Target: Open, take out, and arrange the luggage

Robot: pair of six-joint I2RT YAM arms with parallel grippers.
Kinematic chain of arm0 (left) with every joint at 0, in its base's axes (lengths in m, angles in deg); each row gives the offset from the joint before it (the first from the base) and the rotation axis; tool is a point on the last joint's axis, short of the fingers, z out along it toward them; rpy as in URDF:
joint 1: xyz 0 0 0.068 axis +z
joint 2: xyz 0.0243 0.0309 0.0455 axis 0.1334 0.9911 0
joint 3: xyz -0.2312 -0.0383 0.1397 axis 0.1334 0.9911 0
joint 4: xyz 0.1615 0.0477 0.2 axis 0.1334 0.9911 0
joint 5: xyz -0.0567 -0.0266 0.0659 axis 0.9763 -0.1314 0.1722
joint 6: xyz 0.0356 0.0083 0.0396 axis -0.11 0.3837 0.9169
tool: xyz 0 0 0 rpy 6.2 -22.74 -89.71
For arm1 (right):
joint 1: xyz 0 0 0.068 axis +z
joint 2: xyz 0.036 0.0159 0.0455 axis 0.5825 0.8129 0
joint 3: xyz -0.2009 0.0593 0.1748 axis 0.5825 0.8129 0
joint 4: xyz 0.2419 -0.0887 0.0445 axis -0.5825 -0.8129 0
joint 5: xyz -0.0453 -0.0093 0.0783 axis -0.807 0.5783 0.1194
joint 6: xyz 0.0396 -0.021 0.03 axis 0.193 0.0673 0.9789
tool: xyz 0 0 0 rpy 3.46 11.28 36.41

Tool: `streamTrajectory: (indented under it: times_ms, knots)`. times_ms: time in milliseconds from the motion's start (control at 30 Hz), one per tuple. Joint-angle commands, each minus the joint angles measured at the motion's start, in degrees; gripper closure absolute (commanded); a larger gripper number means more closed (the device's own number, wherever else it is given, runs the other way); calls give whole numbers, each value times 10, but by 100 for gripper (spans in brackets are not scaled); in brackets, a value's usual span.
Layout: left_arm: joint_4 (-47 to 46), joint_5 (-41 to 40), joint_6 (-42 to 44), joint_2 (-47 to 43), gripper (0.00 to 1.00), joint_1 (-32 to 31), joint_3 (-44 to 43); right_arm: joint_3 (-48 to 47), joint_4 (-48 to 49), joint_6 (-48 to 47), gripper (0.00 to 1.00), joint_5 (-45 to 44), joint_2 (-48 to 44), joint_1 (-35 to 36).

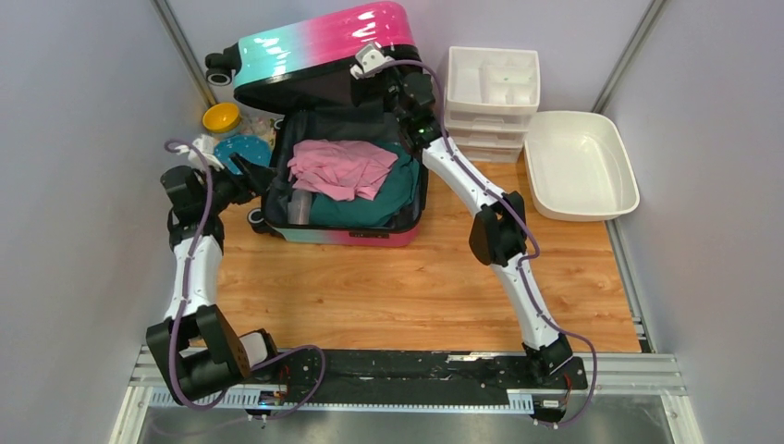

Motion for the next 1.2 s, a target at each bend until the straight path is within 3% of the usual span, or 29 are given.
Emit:
streamTrajectory:
  times_ms: [0, 67, 167, 333, 500, 633, 833, 967, 1167]
  knots:
    - [207, 15, 246, 3, 19, -68, -31, 9, 42, 7, 54, 2, -7, -12]
    - [268, -8, 327, 24, 21, -99, -49, 25, 53, 8, 54, 4, -11, -14]
    - [295, -61, 372, 50, 22, -143, -60, 27, 56, 14, 53, 0, -9, -18]
    - [184, -42, 278, 34, 22, -143, -65, 78, 71, 14, 53, 3, -33, -19]
    - [83, -48, 231, 67, 22, -144, -176, 158, 76, 30, 53, 28, -86, -20]
    - [-8, -85, 193, 134, 22, -149, -253, 225, 55, 48, 48, 57, -130, -17]
    - [-25, -134, 188, 253, 21, -172, -427, 346, -191, 92, 30, 200, -251, -4]
    - [-31, -158, 187, 319, 21, -177, -519, 392, -413, 126, 28, 356, -312, 10]
    - [-74, -178, 166, 368, 20, -186, -562, 404, -578, 133, 29, 399, -328, 80]
